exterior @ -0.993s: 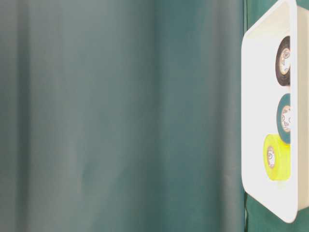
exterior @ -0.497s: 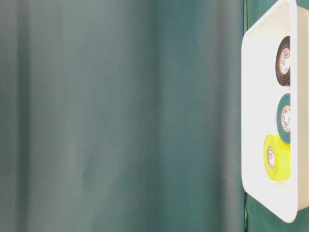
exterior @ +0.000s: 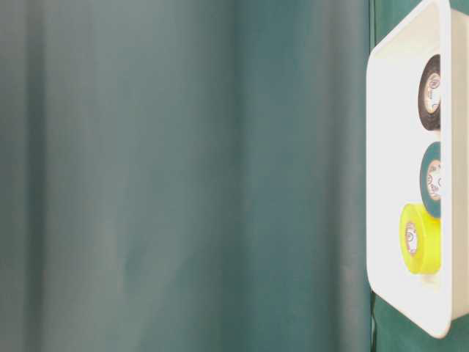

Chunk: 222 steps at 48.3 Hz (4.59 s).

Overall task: Put the tape into the white case with the left arm.
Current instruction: 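Move the left gripper down to the red roll and grip its hole, then lift the red roll and carry it into the tray's left corner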

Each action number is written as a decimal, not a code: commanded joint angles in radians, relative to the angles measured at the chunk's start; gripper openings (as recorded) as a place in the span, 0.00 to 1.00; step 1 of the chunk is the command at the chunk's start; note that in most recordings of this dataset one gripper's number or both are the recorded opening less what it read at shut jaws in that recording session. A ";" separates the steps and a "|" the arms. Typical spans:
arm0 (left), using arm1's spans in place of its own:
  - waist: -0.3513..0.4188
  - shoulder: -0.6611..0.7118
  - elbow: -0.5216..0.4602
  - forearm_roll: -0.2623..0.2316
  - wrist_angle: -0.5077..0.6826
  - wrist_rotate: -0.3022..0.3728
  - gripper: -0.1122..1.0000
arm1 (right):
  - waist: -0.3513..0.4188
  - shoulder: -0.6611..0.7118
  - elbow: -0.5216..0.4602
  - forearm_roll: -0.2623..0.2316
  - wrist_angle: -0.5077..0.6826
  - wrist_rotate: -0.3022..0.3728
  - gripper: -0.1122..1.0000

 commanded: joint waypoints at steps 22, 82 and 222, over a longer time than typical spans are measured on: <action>-0.040 0.170 -0.137 -0.003 -0.008 0.000 0.82 | 0.000 0.008 -0.012 0.000 -0.011 0.002 0.02; 0.009 0.336 -0.143 -0.002 -0.110 0.003 0.82 | 0.000 0.008 -0.012 0.000 -0.011 0.002 0.02; 0.437 0.273 -0.319 0.003 0.074 0.336 0.32 | 0.000 0.008 -0.012 0.000 -0.011 0.002 0.02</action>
